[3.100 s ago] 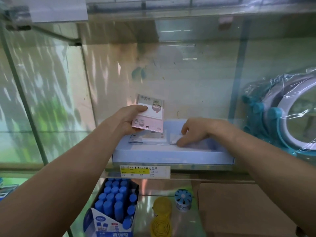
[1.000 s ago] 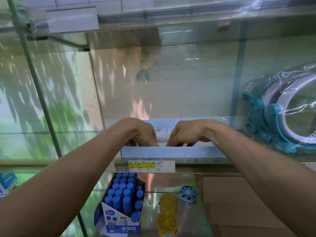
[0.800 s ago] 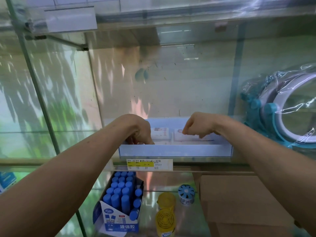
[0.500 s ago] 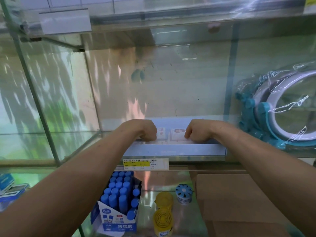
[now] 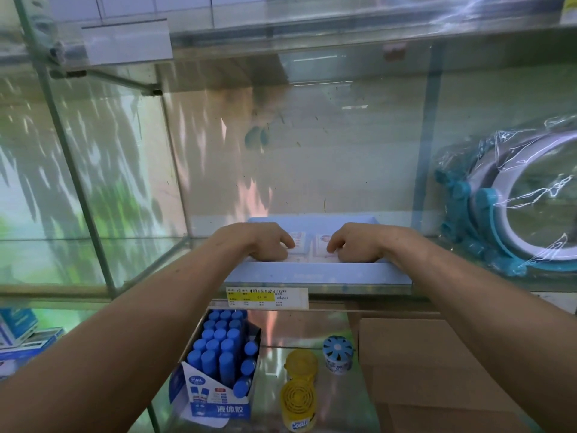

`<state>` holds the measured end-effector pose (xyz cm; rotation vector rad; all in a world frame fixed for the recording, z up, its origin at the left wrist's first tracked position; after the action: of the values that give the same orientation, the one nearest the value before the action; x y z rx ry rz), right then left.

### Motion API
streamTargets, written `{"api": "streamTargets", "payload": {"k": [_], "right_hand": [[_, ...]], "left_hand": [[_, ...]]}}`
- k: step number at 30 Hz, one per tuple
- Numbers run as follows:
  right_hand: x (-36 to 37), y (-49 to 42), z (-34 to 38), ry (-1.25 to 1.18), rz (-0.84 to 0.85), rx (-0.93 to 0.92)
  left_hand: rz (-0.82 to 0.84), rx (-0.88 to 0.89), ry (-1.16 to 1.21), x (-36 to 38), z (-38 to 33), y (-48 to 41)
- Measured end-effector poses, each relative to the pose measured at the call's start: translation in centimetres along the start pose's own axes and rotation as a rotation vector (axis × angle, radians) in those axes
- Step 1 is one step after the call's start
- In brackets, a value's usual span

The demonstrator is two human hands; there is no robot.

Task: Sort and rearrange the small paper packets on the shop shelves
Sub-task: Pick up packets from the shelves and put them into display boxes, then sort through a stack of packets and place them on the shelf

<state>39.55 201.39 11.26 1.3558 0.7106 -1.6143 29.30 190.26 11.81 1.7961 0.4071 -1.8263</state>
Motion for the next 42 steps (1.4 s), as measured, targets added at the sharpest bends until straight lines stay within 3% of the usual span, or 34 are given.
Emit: {"api": "streamTargets", "payload": {"k": [12, 18, 30, 36, 42], "right_hand": [[0.2, -1.6, 2.6, 0.114, -0.046, 0.014], [0.9, -1.9, 2.9, 0.148, 0.066, 0.016], [0.1, 0.4, 0.5, 0.158, 0.05, 0.07], [-1.9, 2.0, 1.7, -0.033, -0.172, -0.034], [-2.9, 5.6, 4.9, -0.152, -0.286, -0.166]], "left_hand": [[-0.016, -0.021, 0.036, 0.0, 0.1, -0.3], [-0.039, -0.034, 0.034, -0.1, 0.0, -0.3], [-0.04, -0.063, 0.055, -0.4, -1.8, 0.6], [-0.322, -0.127, 0.393, -2.4, -1.8, 3.3], [-0.56, -0.169, 0.611, -3.2, -1.0, 7.7]]}}
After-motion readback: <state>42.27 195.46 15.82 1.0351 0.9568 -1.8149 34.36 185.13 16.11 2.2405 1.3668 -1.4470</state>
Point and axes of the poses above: each hand's wrist, its own y-axis away from the middle knuckle, its own x-axis out of the palm, z = x × y, the point moved 6 cm from there along -y, towards the middle knuckle, and after that the axes turned 5 degrees about -y, right-handed, at the moved point
